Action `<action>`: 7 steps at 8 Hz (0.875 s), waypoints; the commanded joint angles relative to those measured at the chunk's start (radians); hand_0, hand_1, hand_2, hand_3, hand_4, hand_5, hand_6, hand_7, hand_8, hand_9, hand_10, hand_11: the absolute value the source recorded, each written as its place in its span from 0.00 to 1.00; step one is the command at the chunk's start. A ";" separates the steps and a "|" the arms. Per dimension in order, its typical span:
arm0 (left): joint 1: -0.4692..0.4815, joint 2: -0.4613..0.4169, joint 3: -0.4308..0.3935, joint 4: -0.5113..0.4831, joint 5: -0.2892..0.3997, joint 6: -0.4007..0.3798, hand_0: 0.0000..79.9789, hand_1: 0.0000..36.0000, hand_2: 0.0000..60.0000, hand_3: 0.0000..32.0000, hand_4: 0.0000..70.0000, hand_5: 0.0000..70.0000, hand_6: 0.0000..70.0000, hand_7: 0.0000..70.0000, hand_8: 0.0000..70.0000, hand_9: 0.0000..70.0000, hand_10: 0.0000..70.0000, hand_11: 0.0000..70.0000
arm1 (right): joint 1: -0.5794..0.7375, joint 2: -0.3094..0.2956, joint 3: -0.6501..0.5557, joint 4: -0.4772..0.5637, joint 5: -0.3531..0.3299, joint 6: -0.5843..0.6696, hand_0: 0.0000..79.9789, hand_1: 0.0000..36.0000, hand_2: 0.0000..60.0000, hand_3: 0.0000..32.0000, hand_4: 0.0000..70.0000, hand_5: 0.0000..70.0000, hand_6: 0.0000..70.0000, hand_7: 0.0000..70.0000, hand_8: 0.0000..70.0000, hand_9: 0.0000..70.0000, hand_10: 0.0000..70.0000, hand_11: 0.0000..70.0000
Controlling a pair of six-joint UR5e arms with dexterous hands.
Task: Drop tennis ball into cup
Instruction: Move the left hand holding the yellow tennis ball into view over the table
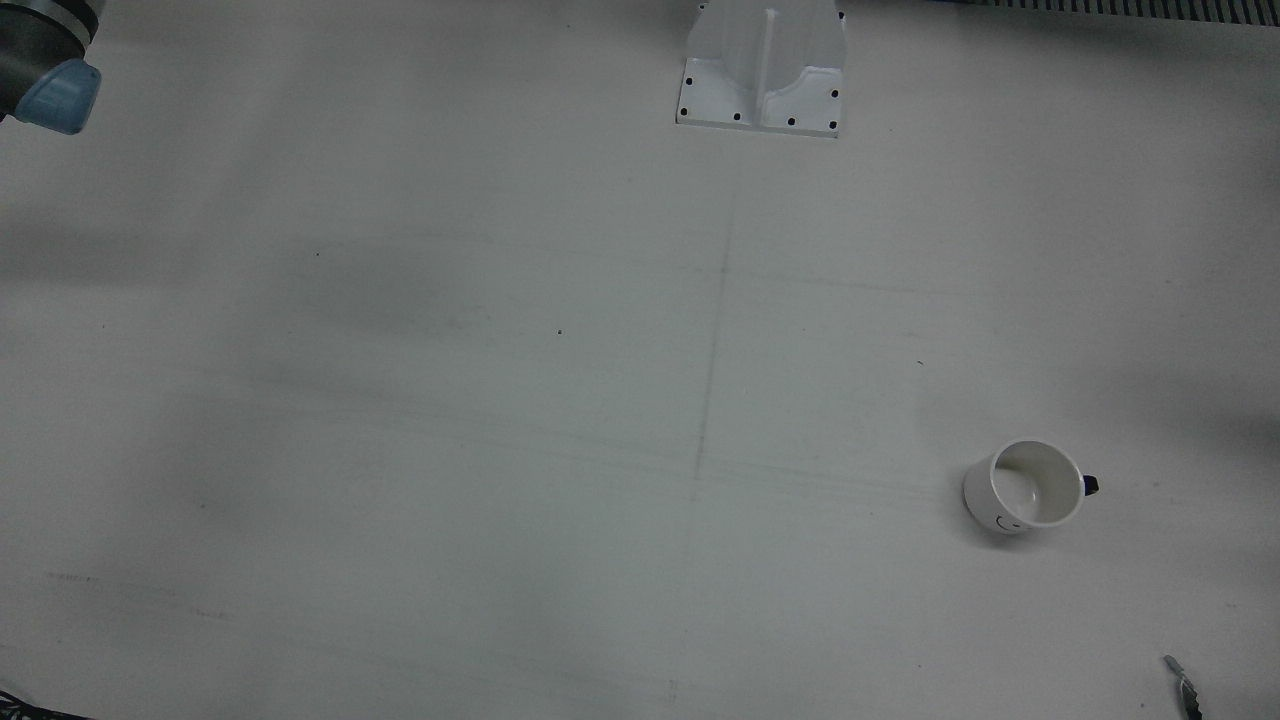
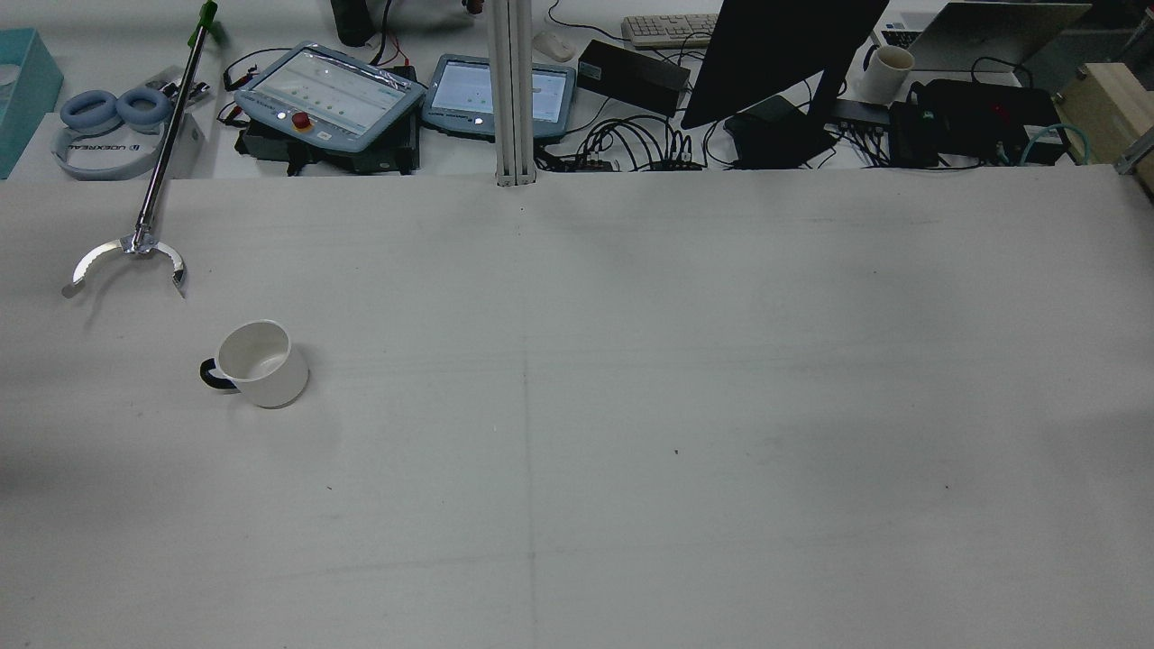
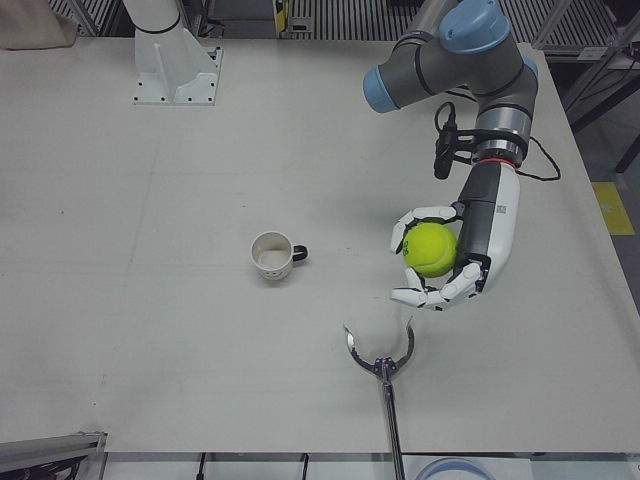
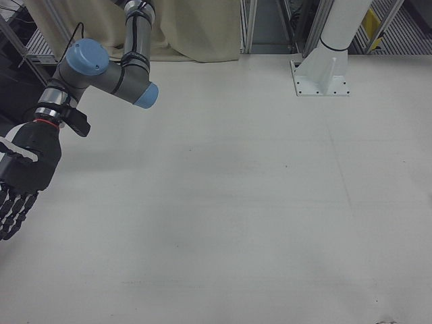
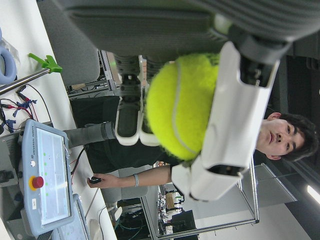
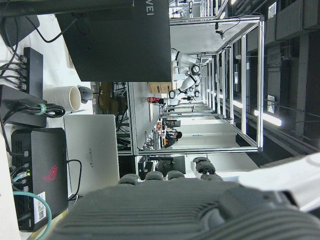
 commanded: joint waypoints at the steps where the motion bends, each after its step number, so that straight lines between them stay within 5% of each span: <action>1: 0.054 0.020 -0.078 0.042 0.001 0.002 0.92 1.00 1.00 0.00 0.54 0.37 1.00 1.00 0.78 1.00 0.44 0.66 | -0.001 0.000 -0.004 0.000 0.000 0.000 0.00 0.00 0.00 0.00 0.00 0.00 0.00 0.00 0.00 0.00 0.00 0.00; 2: 0.083 0.019 -0.103 0.061 0.000 0.000 0.80 1.00 1.00 0.00 0.50 0.32 1.00 1.00 0.76 1.00 0.40 0.61 | -0.003 0.000 -0.006 0.000 0.000 0.000 0.00 0.00 0.00 0.00 0.00 0.00 0.00 0.00 0.00 0.00 0.00 0.00; 3: 0.150 0.017 -0.123 0.073 0.000 -0.001 0.77 1.00 1.00 0.00 0.50 0.29 0.89 1.00 0.73 1.00 0.38 0.58 | -0.003 0.000 -0.007 0.000 0.000 0.000 0.00 0.00 0.00 0.00 0.00 0.00 0.00 0.00 0.00 0.00 0.00 0.00; 4: 0.195 0.016 -0.153 0.092 -0.010 -0.001 0.77 1.00 1.00 0.00 0.50 0.31 1.00 1.00 0.74 1.00 0.38 0.58 | -0.003 0.000 -0.007 0.000 0.000 0.000 0.00 0.00 0.00 0.00 0.00 0.00 0.00 0.00 0.00 0.00 0.00 0.00; 5: 0.235 0.016 -0.157 0.095 -0.014 0.003 0.77 1.00 1.00 0.00 0.50 0.28 0.87 1.00 0.72 1.00 0.38 0.58 | -0.003 0.000 -0.009 0.000 0.000 0.000 0.00 0.00 0.00 0.00 0.00 0.00 0.00 0.00 0.00 0.00 0.00 0.00; 6: 0.299 0.017 -0.155 0.098 -0.061 0.011 0.75 0.97 1.00 0.00 0.49 0.32 1.00 1.00 0.74 1.00 0.37 0.57 | -0.003 0.000 -0.009 0.000 0.000 0.000 0.00 0.00 0.00 0.00 0.00 0.00 0.00 0.00 0.00 0.00 0.00 0.00; 7: 0.371 0.019 -0.155 0.098 -0.101 0.013 0.73 0.95 1.00 0.00 0.50 0.28 0.86 1.00 0.71 1.00 0.37 0.56 | -0.005 0.000 -0.009 0.000 0.000 0.000 0.00 0.00 0.00 0.00 0.00 0.00 0.00 0.00 0.00 0.00 0.00 0.00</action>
